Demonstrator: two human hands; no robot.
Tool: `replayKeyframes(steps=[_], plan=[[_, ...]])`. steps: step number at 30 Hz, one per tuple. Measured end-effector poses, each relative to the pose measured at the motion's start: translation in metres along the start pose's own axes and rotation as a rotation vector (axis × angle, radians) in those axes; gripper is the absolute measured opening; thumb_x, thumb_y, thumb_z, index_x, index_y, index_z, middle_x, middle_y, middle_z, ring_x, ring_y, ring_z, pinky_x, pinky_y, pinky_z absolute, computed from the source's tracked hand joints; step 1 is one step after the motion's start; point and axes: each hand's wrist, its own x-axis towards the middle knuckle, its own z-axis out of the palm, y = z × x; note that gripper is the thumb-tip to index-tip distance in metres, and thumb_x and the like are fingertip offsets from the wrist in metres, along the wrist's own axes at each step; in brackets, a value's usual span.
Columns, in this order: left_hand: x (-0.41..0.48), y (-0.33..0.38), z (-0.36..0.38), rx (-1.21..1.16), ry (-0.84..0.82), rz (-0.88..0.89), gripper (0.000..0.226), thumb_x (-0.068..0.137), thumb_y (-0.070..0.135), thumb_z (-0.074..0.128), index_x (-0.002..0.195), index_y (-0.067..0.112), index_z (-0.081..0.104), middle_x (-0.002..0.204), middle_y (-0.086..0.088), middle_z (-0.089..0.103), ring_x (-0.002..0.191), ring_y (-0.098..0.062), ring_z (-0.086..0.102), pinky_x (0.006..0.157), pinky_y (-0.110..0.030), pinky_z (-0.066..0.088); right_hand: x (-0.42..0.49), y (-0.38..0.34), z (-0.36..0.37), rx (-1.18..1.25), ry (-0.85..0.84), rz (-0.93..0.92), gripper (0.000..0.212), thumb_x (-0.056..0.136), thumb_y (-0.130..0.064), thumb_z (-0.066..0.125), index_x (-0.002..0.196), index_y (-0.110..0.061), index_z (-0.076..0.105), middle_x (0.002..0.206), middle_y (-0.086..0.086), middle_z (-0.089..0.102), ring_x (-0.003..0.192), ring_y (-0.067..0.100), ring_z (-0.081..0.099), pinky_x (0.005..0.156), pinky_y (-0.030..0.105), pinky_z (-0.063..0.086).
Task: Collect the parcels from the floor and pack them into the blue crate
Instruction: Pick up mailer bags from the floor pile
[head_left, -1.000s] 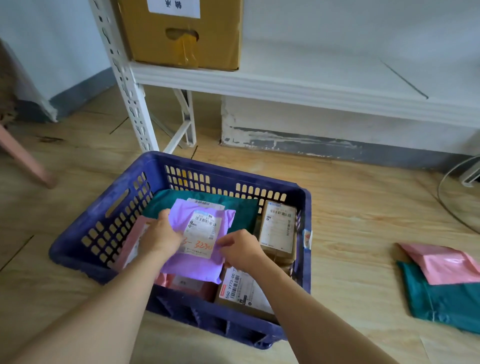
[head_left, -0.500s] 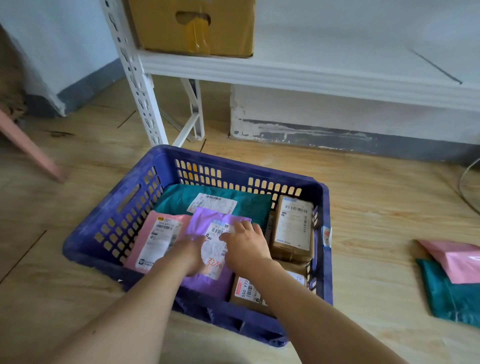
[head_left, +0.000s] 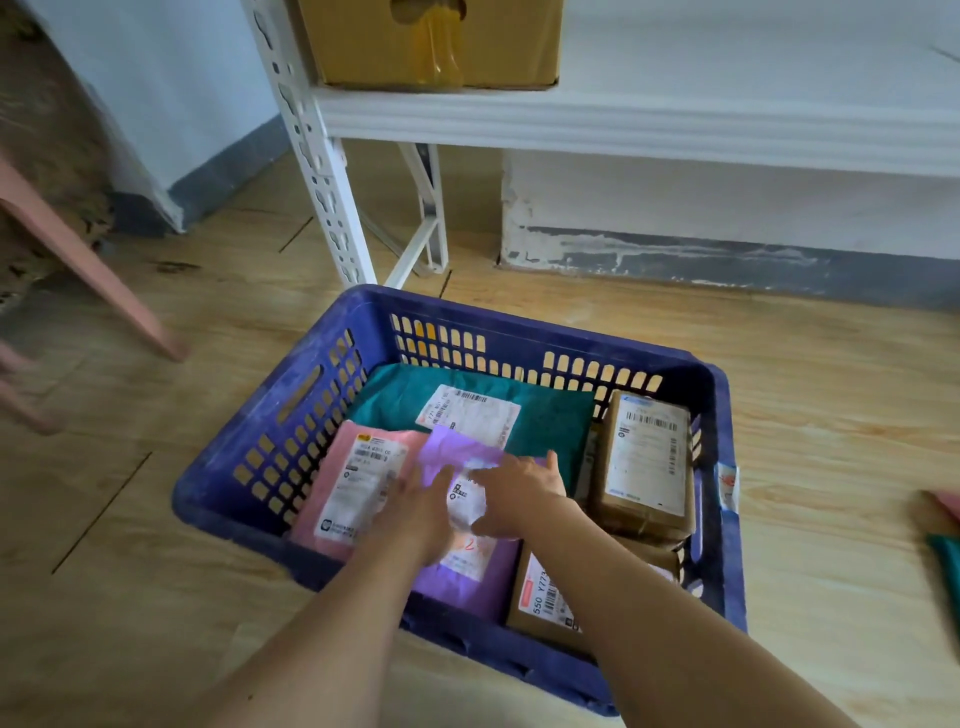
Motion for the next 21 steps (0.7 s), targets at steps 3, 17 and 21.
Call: replayKeyframes(steps=[3,17,21], plan=[[0.004,0.0,0.005,0.069,-0.073,-0.006,0.078,0.091,0.006,0.048,0.151,0.032,0.005,0.159,-0.005,-0.004,0.145,-0.033,0.007,0.113,-0.049,0.028,0.001,-0.005,0.005,-0.067,-0.105,-0.025,0.067,0.087,-0.056,0.051,0.146,-0.031,0.03,0.152,0.003,0.033,0.142,0.029,0.027,0.113,0.061,-0.002],[0.002,0.023,-0.002,0.272,-0.18,-0.073,0.058,0.086,0.025,0.063,0.139,0.023,0.039,0.145,-0.005,0.038,0.131,-0.027,0.04,0.102,-0.04,0.036,-0.014,0.011,0.007,0.121,0.018,-0.006,0.039,0.099,-0.037,0.034,0.129,-0.023,0.054,0.135,0.003,0.053,0.131,0.027,0.042,0.115,0.056,0.003],[-0.005,0.033,-0.022,0.25,0.147,0.018,0.037,0.088,0.019,0.058,0.125,0.019,0.053,0.131,-0.006,0.047,0.124,-0.025,0.044,0.098,-0.038,0.039,-0.042,0.029,-0.013,0.291,0.255,-0.002,0.027,0.097,-0.03,0.036,0.105,-0.022,0.061,0.11,0.005,0.056,0.118,0.026,0.05,0.116,0.048,0.019]])
